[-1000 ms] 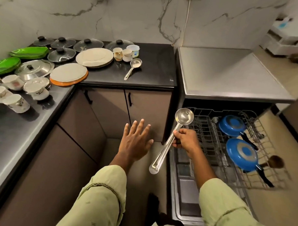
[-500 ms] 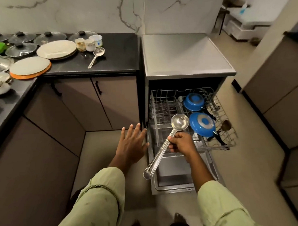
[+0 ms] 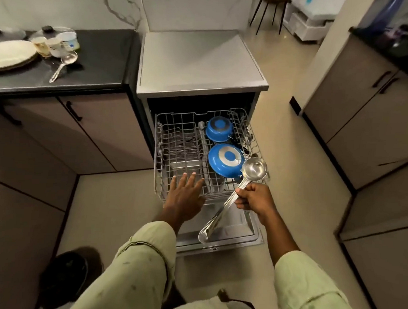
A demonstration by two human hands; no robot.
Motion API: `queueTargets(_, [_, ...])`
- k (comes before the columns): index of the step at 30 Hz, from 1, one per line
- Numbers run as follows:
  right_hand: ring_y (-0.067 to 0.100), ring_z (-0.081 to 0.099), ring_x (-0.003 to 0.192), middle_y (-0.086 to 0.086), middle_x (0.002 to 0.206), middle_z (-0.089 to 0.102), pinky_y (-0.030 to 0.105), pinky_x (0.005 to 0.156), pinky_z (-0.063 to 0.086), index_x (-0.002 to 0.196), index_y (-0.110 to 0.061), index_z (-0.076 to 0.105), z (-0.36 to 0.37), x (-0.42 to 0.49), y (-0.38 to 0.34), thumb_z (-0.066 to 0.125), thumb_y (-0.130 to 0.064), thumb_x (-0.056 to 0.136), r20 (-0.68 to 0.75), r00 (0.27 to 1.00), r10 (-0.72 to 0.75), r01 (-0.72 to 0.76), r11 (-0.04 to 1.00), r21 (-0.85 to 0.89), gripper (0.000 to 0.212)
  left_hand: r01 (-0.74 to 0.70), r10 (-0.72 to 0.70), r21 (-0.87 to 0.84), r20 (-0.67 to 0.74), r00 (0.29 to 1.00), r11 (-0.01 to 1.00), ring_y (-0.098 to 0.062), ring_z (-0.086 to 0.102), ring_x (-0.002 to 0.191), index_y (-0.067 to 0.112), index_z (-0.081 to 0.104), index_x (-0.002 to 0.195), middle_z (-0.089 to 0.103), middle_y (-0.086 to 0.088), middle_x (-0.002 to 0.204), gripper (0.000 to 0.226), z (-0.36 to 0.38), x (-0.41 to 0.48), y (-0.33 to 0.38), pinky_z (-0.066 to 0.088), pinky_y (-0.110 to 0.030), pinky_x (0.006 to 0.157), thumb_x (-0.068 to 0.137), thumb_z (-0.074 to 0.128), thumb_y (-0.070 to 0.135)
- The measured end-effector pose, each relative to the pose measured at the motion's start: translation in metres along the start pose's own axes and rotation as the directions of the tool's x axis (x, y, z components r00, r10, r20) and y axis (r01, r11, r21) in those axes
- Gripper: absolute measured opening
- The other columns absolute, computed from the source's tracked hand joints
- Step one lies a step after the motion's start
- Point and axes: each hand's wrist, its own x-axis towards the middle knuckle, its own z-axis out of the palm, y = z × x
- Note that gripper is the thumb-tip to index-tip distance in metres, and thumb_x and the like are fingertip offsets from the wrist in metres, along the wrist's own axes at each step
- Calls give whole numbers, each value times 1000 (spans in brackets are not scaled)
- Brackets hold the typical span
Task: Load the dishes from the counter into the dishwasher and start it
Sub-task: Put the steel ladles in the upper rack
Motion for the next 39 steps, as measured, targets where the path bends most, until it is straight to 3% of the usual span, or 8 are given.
queueTargets(11, [26, 71, 63, 19, 80, 72, 29, 54, 59, 90, 2, 67, -52, 72, -21, 69, -2, 88, -53, 999, 6, -4, 1000, 29, 5, 67, -63, -30, 117, 991, 997, -31, 0, 152, 25, 9, 158, 7, -8, 166, 65, 1, 75, 18, 0, -56, 122, 103, 33, 50])
queueTargets(21, [17, 67, 54, 11, 67, 68, 30, 56, 59, 80, 1, 63, -77, 150, -60, 70, -1, 86, -232, 972, 15, -2, 998, 57, 10, 19, 2, -82, 247, 969, 996, -31, 6, 153, 21, 9, 159, 11, -8, 166, 67, -8, 197, -3, 0, -58, 119, 103, 33, 49])
queueTargets(26, [19, 66, 55, 12, 69, 67, 30, 58, 60, 81, 0, 62, -85, 186, -78, 69, 0, 86, -360, 933, -18, 63, 992, 113, 8, 3, 18, -70, 294, 956, 998, -30, 7, 153, 20, 9, 159, 10, -7, 166, 68, -6, 257, -17, 0, -59, 118, 103, 35, 48])
queueTargets(31, [15, 66, 56, -1, 59, 67, 27, 60, 59, 77, -6, 65, -93, 223, -88, 72, -2, 84, -458, 885, -88, 176, 973, 152, 11, -6, 22, -43, 376, 927, 999, -29, 4, 153, 17, 6, 159, 8, -7, 166, 69, 13, 310, -30, -1, -59, 120, 103, 38, 42])
queueTargets(34, [14, 69, 61, -3, 63, 70, 28, 63, 60, 80, -9, 67, -95, 249, -86, 73, -5, 84, -525, 838, -146, 243, 962, 120, 8, -12, 18, -17, 407, 913, 1000, -29, 9, 152, 19, 8, 159, 13, -7, 165, 79, 30, 344, -37, 0, -61, 120, 97, 50, 44])
queueTargets(39, [13, 71, 67, -11, 66, 70, 32, 66, 61, 76, -24, 64, -88, 292, -78, 74, -7, 84, -595, 768, -238, 318, 947, 33, 21, 40, -27, -19, 461, 887, 999, -26, 9, 152, 29, 8, 159, 10, -2, 166, 76, 71, 400, -55, 4, -55, 122, 97, 46, 52])
